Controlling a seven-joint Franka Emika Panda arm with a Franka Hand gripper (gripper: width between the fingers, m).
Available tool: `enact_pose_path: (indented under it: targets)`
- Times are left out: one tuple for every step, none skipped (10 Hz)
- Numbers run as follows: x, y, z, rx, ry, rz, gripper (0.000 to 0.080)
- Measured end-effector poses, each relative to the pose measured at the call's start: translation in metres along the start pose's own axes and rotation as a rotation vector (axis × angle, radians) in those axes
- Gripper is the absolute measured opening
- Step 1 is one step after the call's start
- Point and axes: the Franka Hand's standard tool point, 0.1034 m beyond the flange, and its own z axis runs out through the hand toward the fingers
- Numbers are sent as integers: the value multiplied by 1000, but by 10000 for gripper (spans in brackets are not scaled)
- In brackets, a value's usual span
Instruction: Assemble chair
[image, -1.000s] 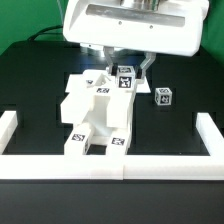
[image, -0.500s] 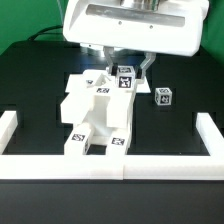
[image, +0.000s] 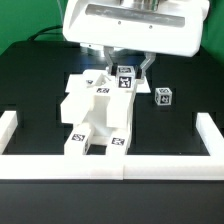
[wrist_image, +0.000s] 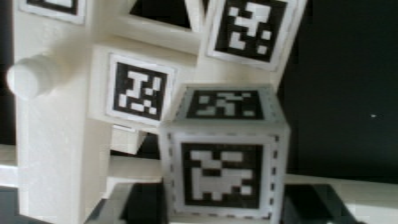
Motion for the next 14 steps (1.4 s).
enact_pose_path:
  targets:
    - [0, 0, 0, 1, 0, 66, 287]
    - [0, 0, 0, 1, 0, 141, 287]
    - [0, 0, 0, 1, 0, 202, 287]
    - [0, 0, 0, 1, 0, 282, 287]
    - [0, 0, 0, 1, 0, 351, 287]
    - [0, 1, 0, 2, 0, 399, 287]
    - [0, 0, 0, 2, 0, 487, 287]
    - [0, 1, 0, 2, 0, 558, 287]
    - [0, 1, 0, 2, 0, 587, 287]
    - [0, 0, 0, 6, 0, 678, 287]
    - [1, 0, -1, 7, -1, 752, 287]
    - [1, 0, -1, 9, -1, 801, 287]
    - [1, -1, -1, 10, -2, 884, 287]
    - [1, -1, -1, 9, -2, 926, 287]
